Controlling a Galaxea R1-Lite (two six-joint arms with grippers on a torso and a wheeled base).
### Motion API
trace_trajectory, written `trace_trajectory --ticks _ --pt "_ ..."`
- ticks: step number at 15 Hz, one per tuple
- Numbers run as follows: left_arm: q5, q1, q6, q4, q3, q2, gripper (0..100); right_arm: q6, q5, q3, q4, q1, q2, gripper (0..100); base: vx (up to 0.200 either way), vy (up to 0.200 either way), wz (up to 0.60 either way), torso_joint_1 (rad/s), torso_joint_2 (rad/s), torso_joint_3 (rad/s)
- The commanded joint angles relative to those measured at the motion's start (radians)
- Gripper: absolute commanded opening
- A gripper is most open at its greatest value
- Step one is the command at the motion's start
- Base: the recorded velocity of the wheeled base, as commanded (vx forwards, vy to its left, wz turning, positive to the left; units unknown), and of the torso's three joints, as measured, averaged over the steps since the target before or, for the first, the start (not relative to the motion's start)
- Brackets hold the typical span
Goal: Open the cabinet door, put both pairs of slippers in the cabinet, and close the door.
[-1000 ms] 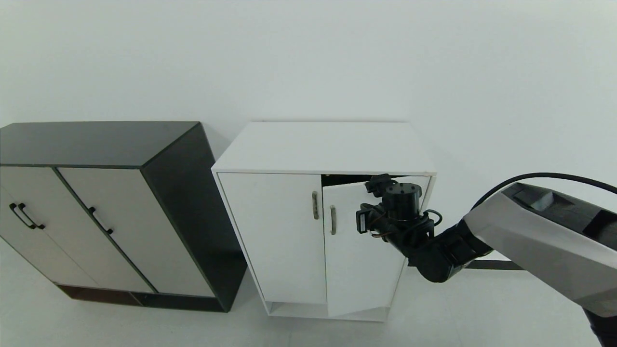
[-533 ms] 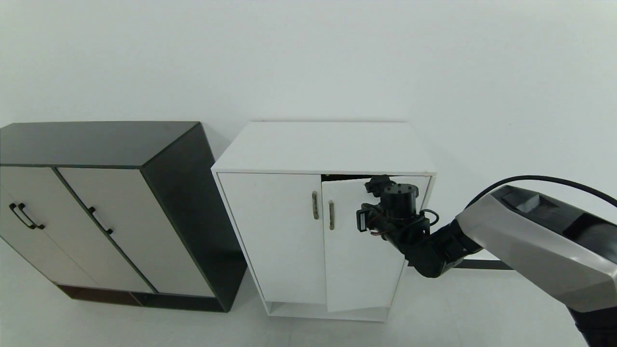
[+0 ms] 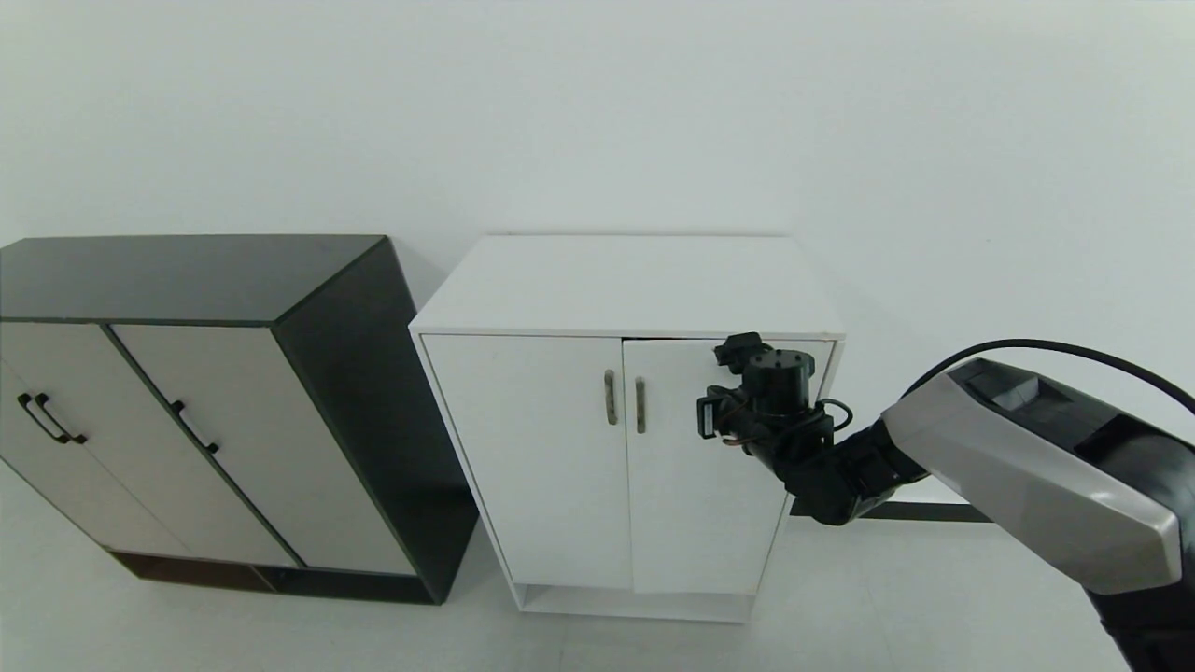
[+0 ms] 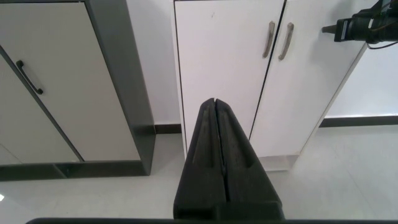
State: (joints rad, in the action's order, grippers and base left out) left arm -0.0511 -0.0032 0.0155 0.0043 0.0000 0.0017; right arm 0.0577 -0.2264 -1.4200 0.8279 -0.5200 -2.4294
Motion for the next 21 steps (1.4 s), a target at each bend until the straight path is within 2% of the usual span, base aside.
trace_trajectory --ticks 1,21 --pt "0.000 0.000 0.000 0.000 0.000 0.000 0 0.001 -0.001 0.000 0.000 0.000 -0.007 0 0.000 0.000 0.00 0.000 0.00 0.000" --pt "0.000 0.000 -0.002 0.000 0.000 0.000 0 -0.001 -0.002 -0.043 -0.007 0.015 -0.043 0 0.000 0.000 0.00 0.000 0.00 0.000"
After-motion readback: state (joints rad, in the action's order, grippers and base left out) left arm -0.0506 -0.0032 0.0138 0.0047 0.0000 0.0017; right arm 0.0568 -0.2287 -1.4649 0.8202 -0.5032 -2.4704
